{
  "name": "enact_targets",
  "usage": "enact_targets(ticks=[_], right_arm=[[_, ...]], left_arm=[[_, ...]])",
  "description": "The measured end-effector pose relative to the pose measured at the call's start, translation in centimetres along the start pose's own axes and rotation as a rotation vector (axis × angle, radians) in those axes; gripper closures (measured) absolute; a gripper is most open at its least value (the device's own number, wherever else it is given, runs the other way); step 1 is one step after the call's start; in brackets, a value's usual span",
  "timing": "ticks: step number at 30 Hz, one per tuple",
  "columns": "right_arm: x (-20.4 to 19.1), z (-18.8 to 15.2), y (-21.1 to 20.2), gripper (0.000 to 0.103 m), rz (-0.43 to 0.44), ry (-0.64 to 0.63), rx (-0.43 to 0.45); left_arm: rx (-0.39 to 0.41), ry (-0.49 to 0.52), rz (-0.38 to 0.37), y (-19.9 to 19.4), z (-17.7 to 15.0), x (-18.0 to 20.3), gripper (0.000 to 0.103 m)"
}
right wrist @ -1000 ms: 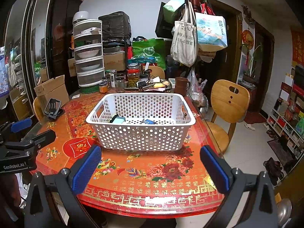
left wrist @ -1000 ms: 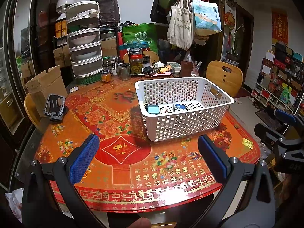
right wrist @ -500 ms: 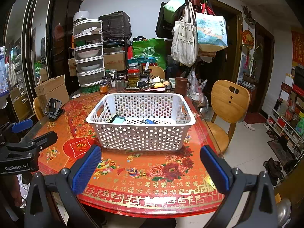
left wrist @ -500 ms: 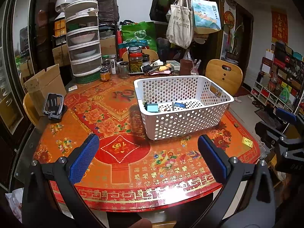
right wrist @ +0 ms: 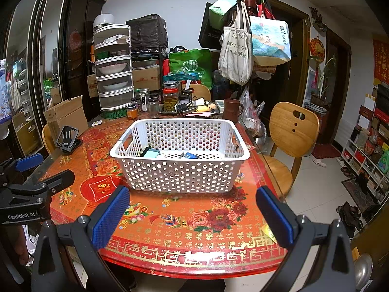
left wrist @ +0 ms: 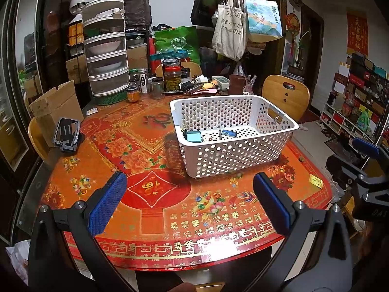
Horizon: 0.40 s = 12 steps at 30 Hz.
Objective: Organize rigid objects
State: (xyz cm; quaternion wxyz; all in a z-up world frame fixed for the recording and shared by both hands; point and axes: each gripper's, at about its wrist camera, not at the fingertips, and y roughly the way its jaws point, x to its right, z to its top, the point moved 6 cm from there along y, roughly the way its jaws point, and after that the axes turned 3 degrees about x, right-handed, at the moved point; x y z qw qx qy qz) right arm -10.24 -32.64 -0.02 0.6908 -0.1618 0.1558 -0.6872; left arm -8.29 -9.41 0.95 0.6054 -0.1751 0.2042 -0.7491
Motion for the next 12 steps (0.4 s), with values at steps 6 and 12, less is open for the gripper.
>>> enact_targets(ticks=[6, 12], right_arm=[[0.2, -0.27, 0.0, 0.0, 0.0, -0.001, -0.004], [0.34, -0.4, 0.01, 0.0, -0.001, 0.0, -0.005]], left_arm=[[0.0, -0.003, -0.001, 0.08, 0.06, -0.12, 0.001], [-0.002, -0.003, 0.003, 0.15, -0.01, -0.09, 0.001]])
